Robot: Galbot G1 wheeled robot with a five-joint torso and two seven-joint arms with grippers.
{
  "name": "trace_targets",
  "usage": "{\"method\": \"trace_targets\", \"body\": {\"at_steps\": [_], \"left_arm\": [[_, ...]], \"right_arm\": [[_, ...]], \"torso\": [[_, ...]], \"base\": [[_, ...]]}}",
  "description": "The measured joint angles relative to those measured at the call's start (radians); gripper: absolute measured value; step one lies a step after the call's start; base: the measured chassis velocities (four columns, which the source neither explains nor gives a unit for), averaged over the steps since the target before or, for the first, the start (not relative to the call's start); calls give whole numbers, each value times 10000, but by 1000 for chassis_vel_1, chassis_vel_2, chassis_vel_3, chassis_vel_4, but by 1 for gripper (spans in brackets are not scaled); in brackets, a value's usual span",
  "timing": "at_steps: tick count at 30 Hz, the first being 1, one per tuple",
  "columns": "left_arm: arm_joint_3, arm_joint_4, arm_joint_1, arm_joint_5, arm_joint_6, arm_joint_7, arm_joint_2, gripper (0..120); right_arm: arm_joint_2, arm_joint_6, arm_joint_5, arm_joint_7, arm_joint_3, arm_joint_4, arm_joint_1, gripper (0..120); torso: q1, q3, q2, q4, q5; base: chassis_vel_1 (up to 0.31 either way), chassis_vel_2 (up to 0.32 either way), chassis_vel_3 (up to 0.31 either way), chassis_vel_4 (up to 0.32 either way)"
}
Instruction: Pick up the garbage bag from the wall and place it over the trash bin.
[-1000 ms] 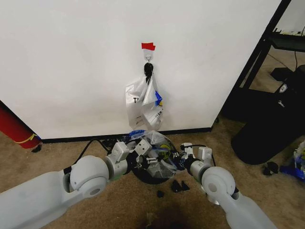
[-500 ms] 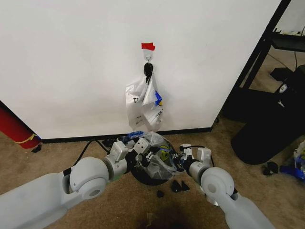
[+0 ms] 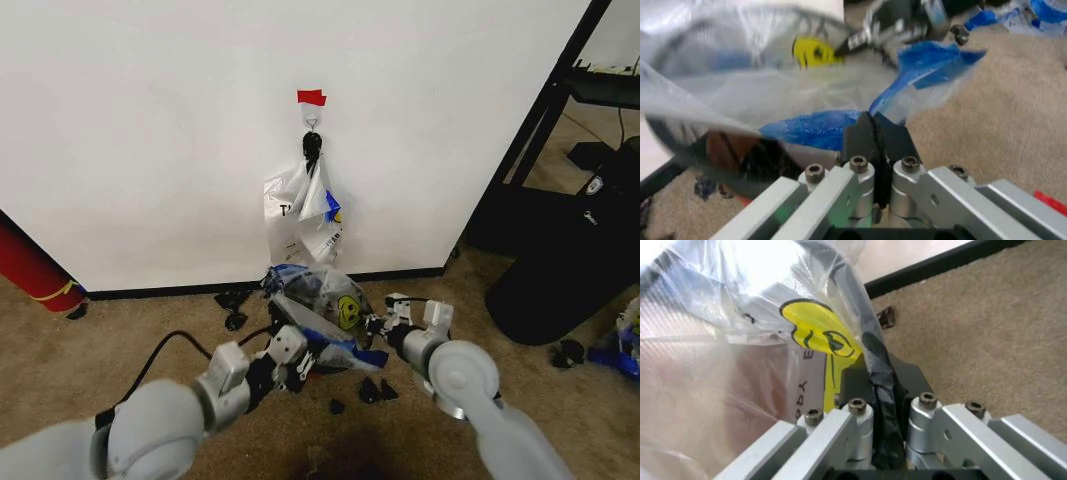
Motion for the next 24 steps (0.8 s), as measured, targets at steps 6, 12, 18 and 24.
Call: {"method": "trace_targets", "body": {"at_steps": [6, 12, 18, 24], "left_arm": [[79, 499, 245, 434, -272, 185, -1, 0], [157, 601, 333, 516, -331, 194, -49, 0], [394, 1125, 523, 1086, -501, 325, -161, 0], [547, 1625, 526, 1632, -650, 445, -358, 0]], "right_arm": [[-204, -25, 343, 143, 695, 437, -475, 1], [-64, -78, 875, 492, 821, 514, -372, 1], [-9, -190, 1511, 767, 1000, 634, -318, 1], [-46, -245, 1813, 834, 1116, 707, -341, 1]], "torso": [[0, 0, 1, -16, 3], [0, 1, 1, -9, -2], [0, 1, 1, -9, -3], [0, 1, 1, -9, -2]], "base": [[0, 0, 0, 0], [0, 0, 0, 0], [0, 0, 0, 0], [0, 0, 0, 0]]}}
